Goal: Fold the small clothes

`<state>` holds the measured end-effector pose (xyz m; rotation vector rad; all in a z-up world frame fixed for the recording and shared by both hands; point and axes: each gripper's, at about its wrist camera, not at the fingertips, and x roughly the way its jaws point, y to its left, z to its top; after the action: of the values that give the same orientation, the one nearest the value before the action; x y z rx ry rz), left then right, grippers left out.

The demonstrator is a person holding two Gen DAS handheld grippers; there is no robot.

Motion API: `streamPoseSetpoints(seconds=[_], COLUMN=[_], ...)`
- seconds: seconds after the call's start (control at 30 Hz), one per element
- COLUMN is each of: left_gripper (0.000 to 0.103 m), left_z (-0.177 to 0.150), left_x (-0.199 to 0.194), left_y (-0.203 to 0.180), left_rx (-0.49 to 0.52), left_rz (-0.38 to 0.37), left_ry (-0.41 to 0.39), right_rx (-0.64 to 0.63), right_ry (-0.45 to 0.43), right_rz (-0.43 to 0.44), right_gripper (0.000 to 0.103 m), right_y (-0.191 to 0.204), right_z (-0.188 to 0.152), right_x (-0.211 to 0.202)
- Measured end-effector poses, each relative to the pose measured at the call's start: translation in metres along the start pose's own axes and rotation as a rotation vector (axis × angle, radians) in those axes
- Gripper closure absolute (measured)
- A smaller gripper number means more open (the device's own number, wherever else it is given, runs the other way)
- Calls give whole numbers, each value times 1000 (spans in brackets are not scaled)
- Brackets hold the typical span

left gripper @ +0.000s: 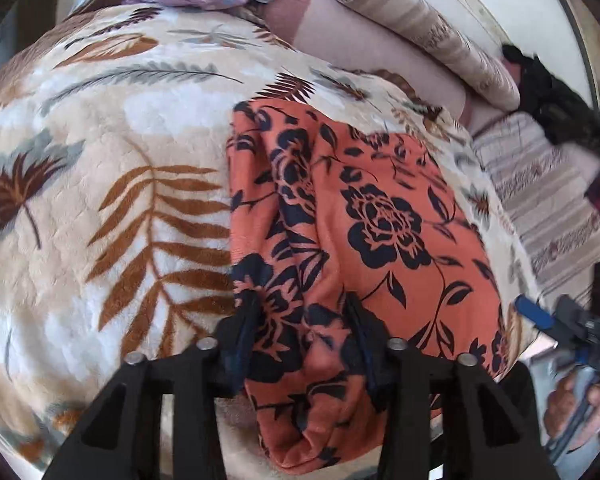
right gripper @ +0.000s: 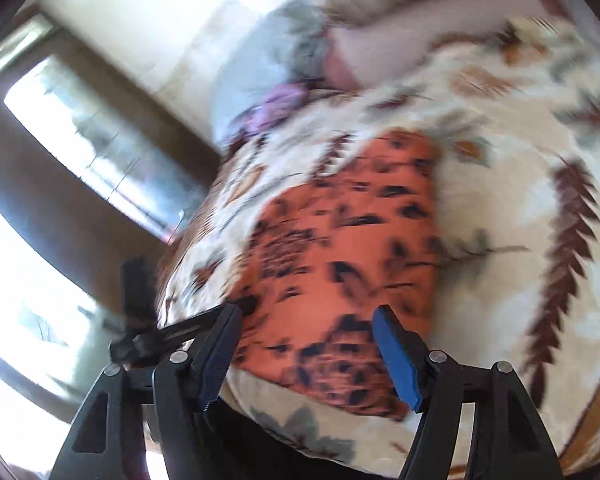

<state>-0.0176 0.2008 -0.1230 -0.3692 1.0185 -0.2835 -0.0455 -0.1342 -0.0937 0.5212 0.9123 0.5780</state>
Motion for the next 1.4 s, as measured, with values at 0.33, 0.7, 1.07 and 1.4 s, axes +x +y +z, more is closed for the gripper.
streamPoseSetpoints(seconds=[0.33, 0.7, 1.07, 1.4], left_gripper=[68, 59, 56, 55], left_z=[-22, 23, 5, 6], left_x=[-10, -38, 13, 11], left_y=[15, -50, -31, -28], left_rx=[-133, 64, 127, 100], left_rz=[24, 25, 256, 228], left_ry=[-3, -184, -113, -121], right_rx=[166, 219, 20, 231], right_ry=[89, 95, 150, 76], right_rz=[37, 101, -94, 102], right_gripper=[32, 32, 72, 20], right_y=[-50, -67, -45, -74], right_z=[9, 51, 96, 82], right_x=[22, 44, 97, 63])
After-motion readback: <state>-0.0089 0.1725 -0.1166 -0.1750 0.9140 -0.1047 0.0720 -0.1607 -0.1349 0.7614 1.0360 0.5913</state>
